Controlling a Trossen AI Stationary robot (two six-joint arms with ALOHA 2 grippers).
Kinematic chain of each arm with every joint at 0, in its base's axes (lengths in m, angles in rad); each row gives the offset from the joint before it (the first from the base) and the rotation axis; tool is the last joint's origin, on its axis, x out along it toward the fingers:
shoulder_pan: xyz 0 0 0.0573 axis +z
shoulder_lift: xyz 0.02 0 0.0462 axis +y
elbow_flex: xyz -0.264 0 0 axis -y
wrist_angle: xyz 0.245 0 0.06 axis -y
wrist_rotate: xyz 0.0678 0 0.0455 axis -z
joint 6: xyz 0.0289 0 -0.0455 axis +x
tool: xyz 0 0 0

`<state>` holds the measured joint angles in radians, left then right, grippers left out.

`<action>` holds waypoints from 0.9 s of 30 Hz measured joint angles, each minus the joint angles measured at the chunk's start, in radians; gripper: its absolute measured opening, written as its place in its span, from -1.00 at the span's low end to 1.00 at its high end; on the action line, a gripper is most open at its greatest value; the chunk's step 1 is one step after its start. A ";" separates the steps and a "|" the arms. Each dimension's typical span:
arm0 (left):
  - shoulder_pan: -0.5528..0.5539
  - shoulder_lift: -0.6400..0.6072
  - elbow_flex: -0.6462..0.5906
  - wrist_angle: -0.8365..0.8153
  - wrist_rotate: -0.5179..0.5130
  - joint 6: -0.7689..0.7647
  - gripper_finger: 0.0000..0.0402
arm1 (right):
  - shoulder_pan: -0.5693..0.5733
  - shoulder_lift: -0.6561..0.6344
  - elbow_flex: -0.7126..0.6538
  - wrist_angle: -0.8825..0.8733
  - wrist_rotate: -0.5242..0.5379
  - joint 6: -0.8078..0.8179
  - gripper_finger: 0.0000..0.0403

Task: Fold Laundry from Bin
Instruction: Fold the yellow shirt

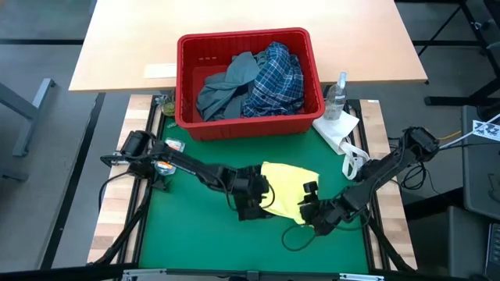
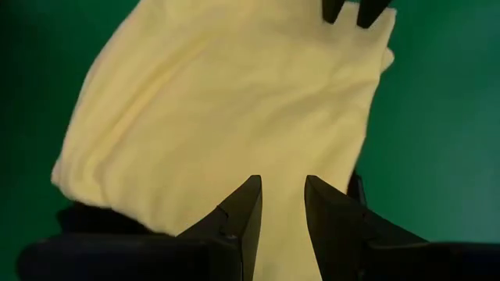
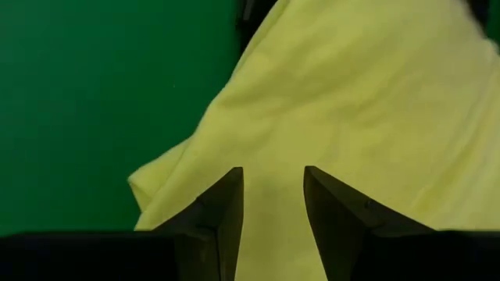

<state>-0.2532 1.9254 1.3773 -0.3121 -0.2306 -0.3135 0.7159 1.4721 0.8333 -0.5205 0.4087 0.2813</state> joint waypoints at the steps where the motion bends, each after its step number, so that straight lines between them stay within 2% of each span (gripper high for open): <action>1: -0.013 0.011 0.001 0.018 -0.030 0.000 -0.53 | 0.001 0.015 0.000 0.001 0.000 0.000 -0.33; 4: -0.041 0.042 0.000 0.017 -0.090 -0.024 -0.53 | 0.006 0.058 0.000 0.001 -0.008 0.002 -0.33; 10: -0.056 0.100 0.000 -0.019 -0.091 -0.053 -0.53 | 0.005 0.144 0.000 0.001 -0.048 0.002 -0.33; 18: -0.057 0.165 0.005 -0.058 0.046 -0.084 -0.53 | 0.003 0.199 0.004 0.001 -0.092 0.002 -0.33; 27: -0.073 0.146 0.002 -0.096 0.098 -0.099 -0.53 | 0.003 0.189 0.003 -0.020 -0.125 0.001 -0.33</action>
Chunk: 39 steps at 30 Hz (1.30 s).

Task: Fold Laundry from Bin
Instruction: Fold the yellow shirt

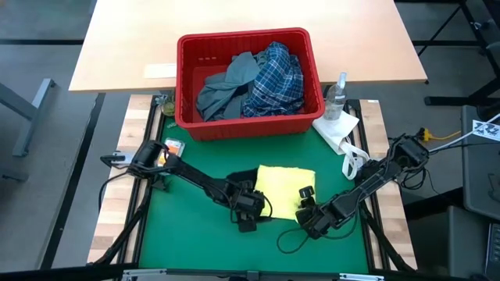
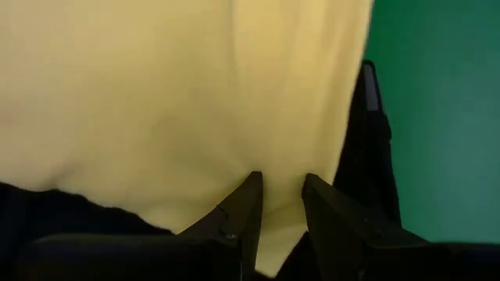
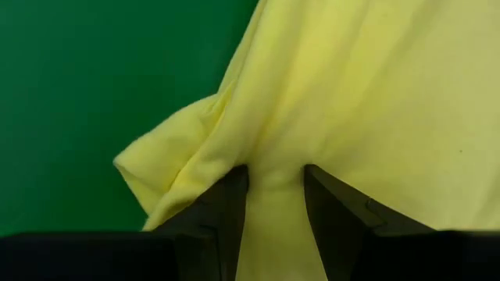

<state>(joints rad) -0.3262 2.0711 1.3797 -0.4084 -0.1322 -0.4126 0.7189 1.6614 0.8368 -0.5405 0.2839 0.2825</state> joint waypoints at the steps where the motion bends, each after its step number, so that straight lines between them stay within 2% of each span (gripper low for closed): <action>1: 0.000 -0.008 -0.001 -0.007 0.008 0.000 -0.53 | 0.000 -0.004 0.000 -0.002 -0.001 0.000 -0.33; 9: 0.002 -0.079 -0.004 -0.033 0.037 0.000 -0.53 | 0.002 -0.078 -0.008 -0.062 -0.050 -0.008 -0.33; 14: 0.033 -0.109 -0.004 -0.022 -0.007 0.002 -0.53 | 0.002 -0.149 -0.008 -0.078 -0.038 -0.008 -0.33; 18: 0.078 -0.109 -0.004 -0.005 -0.031 0.005 -0.53 | 0.002 -0.204 -0.007 -0.080 0.006 -0.008 -0.33; 22: 0.140 -0.109 -0.004 0.002 -0.039 0.027 -0.53 | 0.002 -0.221 -0.006 -0.057 0.107 0.000 -0.33; 27: 0.217 -0.109 -0.003 0.043 -0.041 0.030 -0.53 | 0.001 -0.210 -0.006 0.048 0.159 -0.016 -0.33; 34: 0.297 -0.104 -0.002 0.065 -0.041 0.031 -0.53 | -0.034 -0.164 -0.004 0.274 0.293 -0.165 -0.33; 36: 0.307 -0.104 -0.002 0.065 -0.032 0.031 -0.53 | -0.073 -0.141 -0.005 0.352 0.288 -0.230 -0.33; 39: 0.312 -0.103 -0.002 0.065 -0.008 0.040 -0.53 | -0.140 -0.099 -0.004 0.464 0.208 -0.323 -0.33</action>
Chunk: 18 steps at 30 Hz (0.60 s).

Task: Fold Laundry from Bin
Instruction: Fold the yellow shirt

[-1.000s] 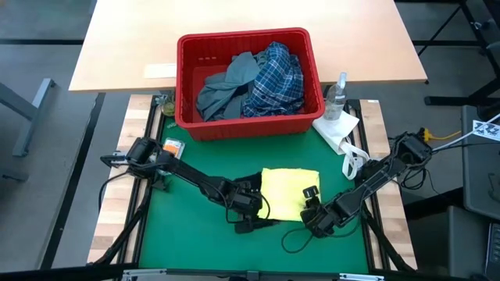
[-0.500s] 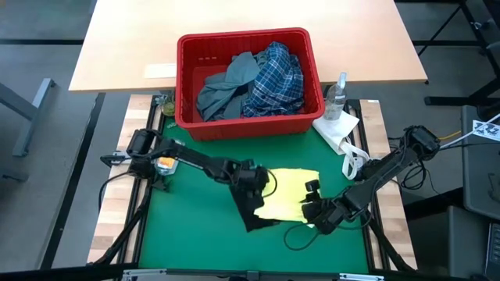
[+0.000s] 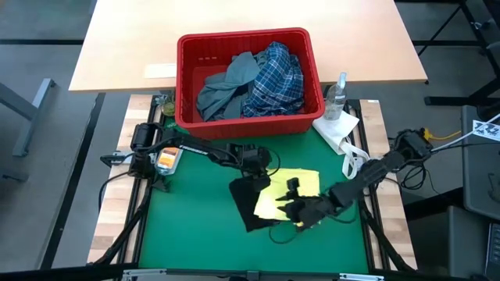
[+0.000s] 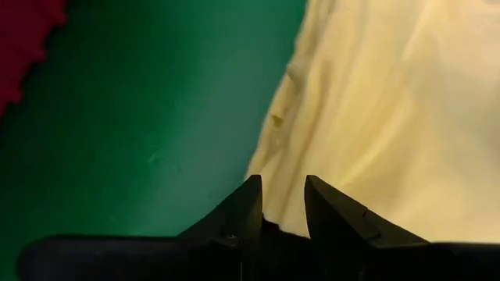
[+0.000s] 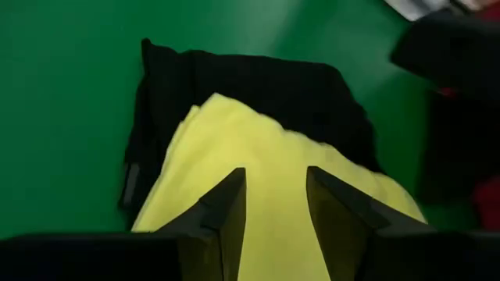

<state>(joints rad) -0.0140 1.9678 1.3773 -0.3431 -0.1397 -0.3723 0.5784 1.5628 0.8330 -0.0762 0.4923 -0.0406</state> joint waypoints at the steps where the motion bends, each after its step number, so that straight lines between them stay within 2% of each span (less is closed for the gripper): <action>1: -0.001 0.000 0.000 0.000 0.010 0.012 -0.53 | -0.022 0.017 0.000 0.036 -0.041 -0.024 -0.33; 5: -0.008 0.000 0.000 0.007 0.023 0.037 -0.53 | -0.079 0.069 0.000 0.135 -0.180 -0.093 -0.33; 10: -0.008 0.018 0.002 0.052 0.015 0.044 -0.53 | -0.108 0.136 0.000 0.134 -0.201 -0.097 -0.33; 15: -0.007 0.072 0.002 0.076 -0.012 0.043 -0.53 | -0.109 0.215 0.001 0.152 -0.268 -0.096 -0.33; 18: -0.004 0.096 0.002 0.082 -0.059 0.043 -0.53 | -0.110 0.241 0.003 0.162 -0.303 -0.061 -0.33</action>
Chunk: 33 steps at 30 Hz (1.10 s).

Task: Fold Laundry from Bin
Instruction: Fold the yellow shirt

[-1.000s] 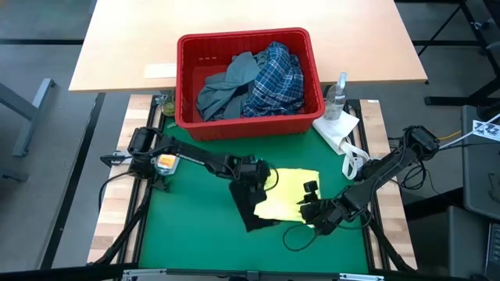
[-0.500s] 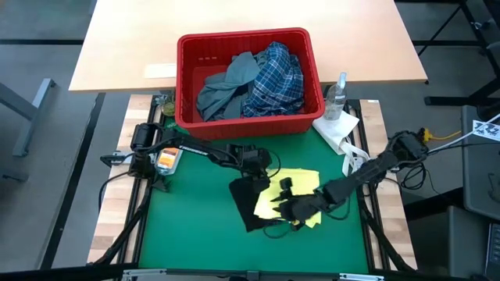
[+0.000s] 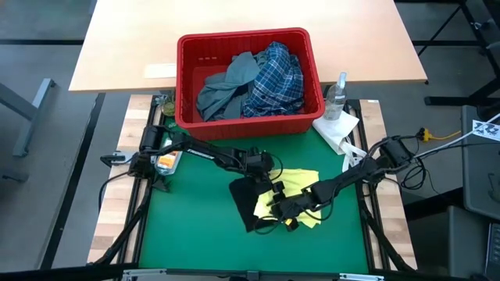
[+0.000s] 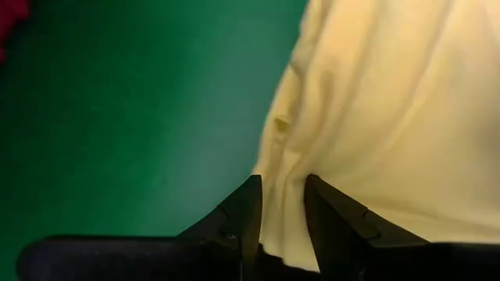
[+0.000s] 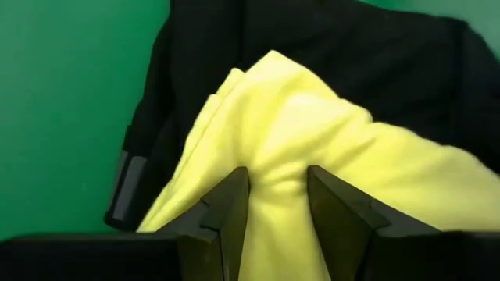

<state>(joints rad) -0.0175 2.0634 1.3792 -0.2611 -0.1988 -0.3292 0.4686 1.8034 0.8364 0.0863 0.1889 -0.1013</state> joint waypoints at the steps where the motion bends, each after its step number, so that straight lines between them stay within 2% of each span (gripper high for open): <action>1: 0.002 0.002 0.000 0.000 -0.019 0.004 -0.53 | 0.000 0.006 0.000 0.001 -0.009 0.011 -0.33; 9: 0.048 0.005 -0.001 0.043 -0.023 0.049 -0.53 | -0.002 0.009 -0.002 -0.003 -0.032 0.034 -0.33; 18: 0.095 0.009 -0.002 0.079 -0.149 0.046 -0.53 | 0.004 0.007 -0.001 0.004 -0.069 -0.005 -0.33; 27: 0.095 -0.052 -0.002 0.071 -0.011 0.047 -0.53 | 0.003 -0.112 -0.008 -0.043 -0.066 -0.039 -0.33; 33: 0.057 -0.128 -0.002 0.075 0.007 0.051 -0.53 | 0.003 -0.259 -0.006 -0.108 -0.058 -0.039 -0.33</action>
<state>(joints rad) 0.0393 1.9357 1.3773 -0.1866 -0.1921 -0.2783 0.4720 1.5443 0.8299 -0.0214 0.1310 -0.1402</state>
